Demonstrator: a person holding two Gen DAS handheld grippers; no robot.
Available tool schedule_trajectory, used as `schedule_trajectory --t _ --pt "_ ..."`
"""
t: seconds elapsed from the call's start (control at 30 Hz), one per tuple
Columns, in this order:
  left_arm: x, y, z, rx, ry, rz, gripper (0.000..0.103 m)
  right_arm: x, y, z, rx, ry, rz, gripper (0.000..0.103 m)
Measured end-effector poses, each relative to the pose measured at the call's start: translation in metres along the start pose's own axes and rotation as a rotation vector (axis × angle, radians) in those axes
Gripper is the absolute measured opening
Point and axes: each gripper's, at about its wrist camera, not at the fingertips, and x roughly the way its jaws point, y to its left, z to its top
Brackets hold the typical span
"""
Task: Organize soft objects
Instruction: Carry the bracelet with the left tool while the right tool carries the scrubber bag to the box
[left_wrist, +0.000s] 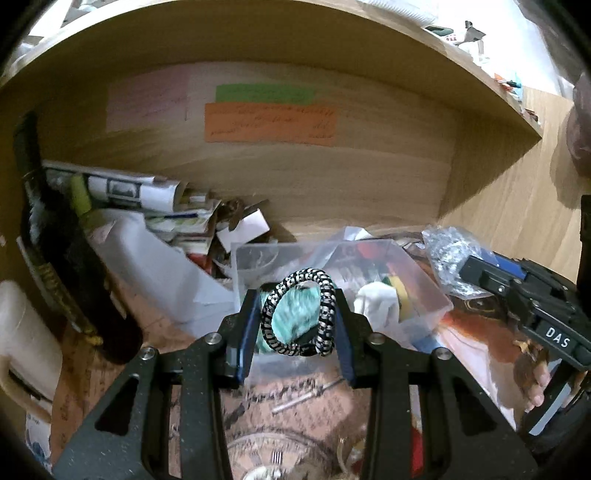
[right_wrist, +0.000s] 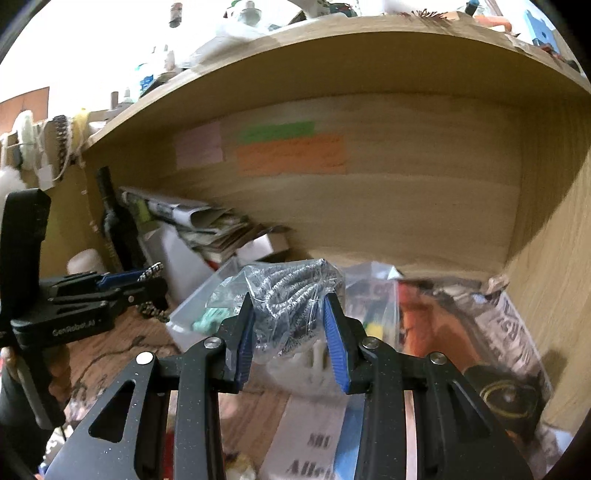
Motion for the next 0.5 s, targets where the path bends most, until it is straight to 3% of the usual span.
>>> schedule_trajectory --t 0.2,0.5 --pt "0.033 -0.001 0.015 0.011 0.031 0.010 0.037 0.031 -0.004 0.011 -0.019 0.024 -0.027 0.032" --pt "0.094 0.004 0.017 -0.009 0.147 0.013 0.037 0.100 -0.011 -0.003 -0.058 0.165 -0.064 0.032"
